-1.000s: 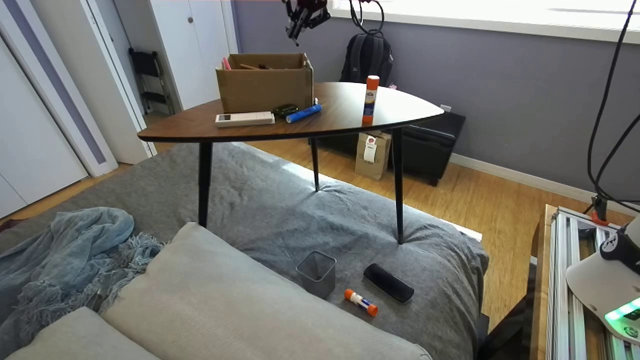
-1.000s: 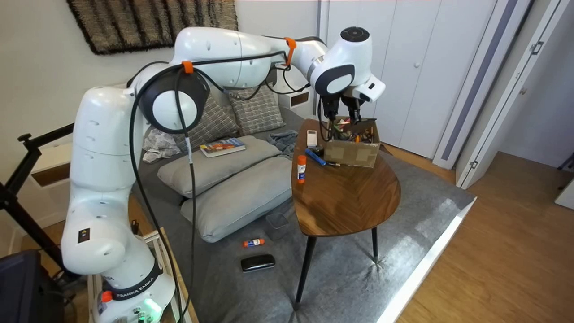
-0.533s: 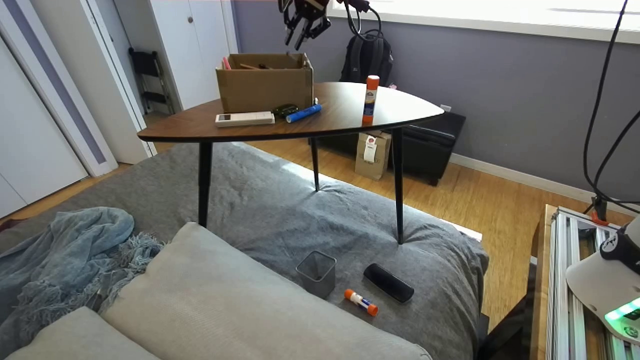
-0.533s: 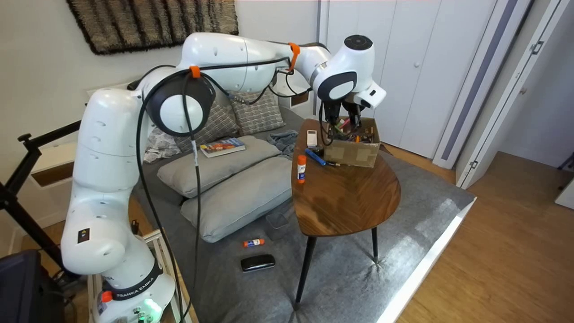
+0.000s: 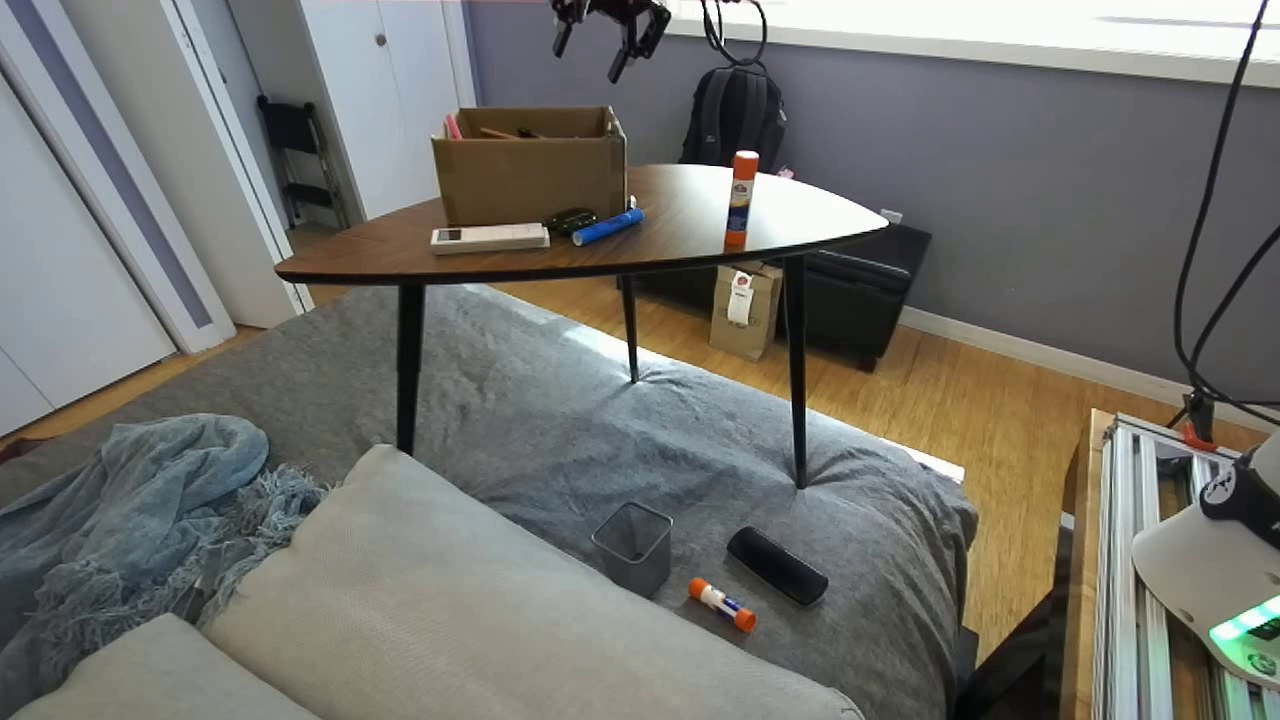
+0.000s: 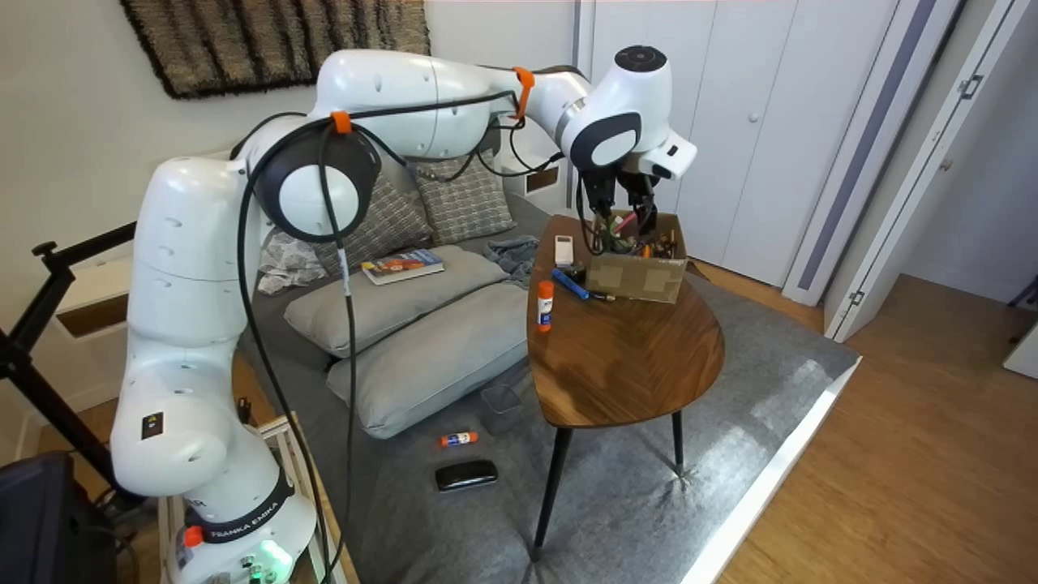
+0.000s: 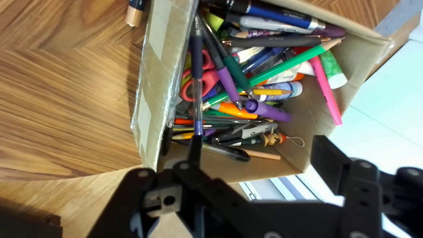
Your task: Pick up the blue pen from the table and put it in the cardboard box, pick up the black pen from the table and put it in the cardboard box
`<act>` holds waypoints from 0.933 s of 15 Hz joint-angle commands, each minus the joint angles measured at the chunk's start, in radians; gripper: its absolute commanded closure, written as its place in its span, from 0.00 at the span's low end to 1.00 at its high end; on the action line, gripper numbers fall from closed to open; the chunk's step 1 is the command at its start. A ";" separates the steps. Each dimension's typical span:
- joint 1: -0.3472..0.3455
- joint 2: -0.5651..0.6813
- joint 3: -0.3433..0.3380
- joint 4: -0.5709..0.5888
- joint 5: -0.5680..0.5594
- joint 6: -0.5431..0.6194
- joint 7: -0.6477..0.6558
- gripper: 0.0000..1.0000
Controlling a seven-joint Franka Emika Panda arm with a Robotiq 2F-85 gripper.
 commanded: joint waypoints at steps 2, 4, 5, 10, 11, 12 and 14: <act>0.051 -0.128 -0.010 -0.110 -0.126 -0.023 -0.057 0.00; 0.081 -0.175 -0.012 -0.150 -0.207 -0.044 -0.059 0.00; 0.100 -0.197 -0.016 -0.167 -0.254 -0.085 -0.034 0.00; 0.167 -0.290 -0.003 -0.244 -0.482 -0.247 -0.030 0.00; 0.172 -0.305 0.002 -0.256 -0.511 -0.275 -0.035 0.00; 0.178 -0.320 0.007 -0.269 -0.536 -0.307 -0.039 0.00; 0.176 -0.347 0.018 -0.297 -0.562 -0.343 -0.067 0.00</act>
